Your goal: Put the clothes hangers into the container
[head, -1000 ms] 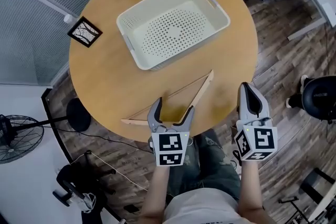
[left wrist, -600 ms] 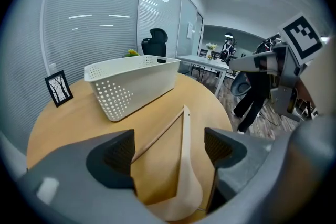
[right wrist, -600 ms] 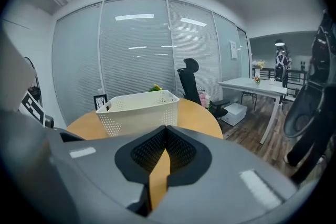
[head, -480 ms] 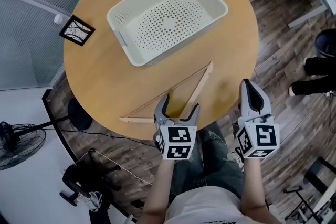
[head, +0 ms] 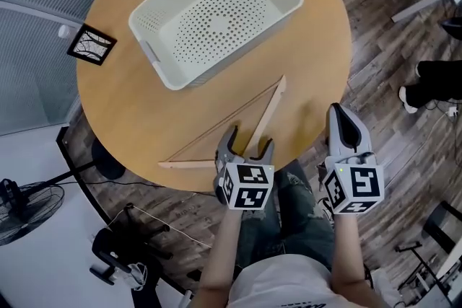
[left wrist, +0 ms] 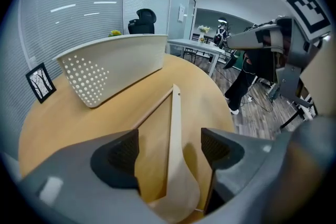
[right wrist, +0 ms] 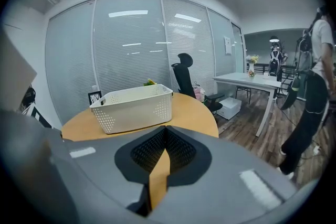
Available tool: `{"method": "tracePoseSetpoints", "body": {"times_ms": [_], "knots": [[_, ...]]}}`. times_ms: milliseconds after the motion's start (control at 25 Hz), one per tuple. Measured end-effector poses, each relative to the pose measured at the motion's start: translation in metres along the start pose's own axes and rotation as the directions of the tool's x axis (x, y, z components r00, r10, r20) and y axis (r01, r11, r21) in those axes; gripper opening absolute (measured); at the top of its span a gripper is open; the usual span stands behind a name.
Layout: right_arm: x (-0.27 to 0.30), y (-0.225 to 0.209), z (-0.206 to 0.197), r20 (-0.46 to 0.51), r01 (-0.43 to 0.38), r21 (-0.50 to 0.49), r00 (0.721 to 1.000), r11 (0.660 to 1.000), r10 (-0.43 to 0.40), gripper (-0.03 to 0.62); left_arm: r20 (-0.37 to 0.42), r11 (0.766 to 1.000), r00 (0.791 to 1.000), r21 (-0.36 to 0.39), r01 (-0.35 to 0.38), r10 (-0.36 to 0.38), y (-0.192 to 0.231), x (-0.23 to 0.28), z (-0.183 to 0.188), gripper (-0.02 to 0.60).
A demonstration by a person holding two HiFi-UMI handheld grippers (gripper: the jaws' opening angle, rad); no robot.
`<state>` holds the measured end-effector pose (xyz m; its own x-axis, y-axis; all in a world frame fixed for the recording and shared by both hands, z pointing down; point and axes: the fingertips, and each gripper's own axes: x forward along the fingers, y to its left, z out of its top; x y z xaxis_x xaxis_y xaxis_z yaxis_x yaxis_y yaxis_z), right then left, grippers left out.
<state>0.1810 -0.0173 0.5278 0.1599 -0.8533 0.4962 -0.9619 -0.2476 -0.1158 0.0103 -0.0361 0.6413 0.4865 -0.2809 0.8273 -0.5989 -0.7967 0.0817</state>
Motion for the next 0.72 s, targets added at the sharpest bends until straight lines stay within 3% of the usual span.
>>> {"method": "tracePoseSetpoints", "body": {"times_ms": [160, 360, 720], "knots": [[0.0, 0.0, -0.008, -0.016, 0.003, 0.007, 1.0, 1.0, -0.003, 0.021, -0.063, 1.0, 0.998, 0.018, 0.019, -0.018, -0.005, 0.01, -0.013, 0.359], [-0.001, -0.003, -0.014, -0.026, 0.012, 0.016, 1.0, 1.0, -0.012, 0.021, -0.096, 0.999, 0.995, 0.031, 0.022, -0.019, -0.007, 0.019, -0.016, 0.256], [-0.001, -0.006, -0.017, -0.029, 0.025, 0.028, 0.999, 0.999, -0.024, 0.021, -0.156, 0.999, 0.988, 0.053, 0.015, -0.006, -0.008, 0.029, -0.021, 0.191]]}}
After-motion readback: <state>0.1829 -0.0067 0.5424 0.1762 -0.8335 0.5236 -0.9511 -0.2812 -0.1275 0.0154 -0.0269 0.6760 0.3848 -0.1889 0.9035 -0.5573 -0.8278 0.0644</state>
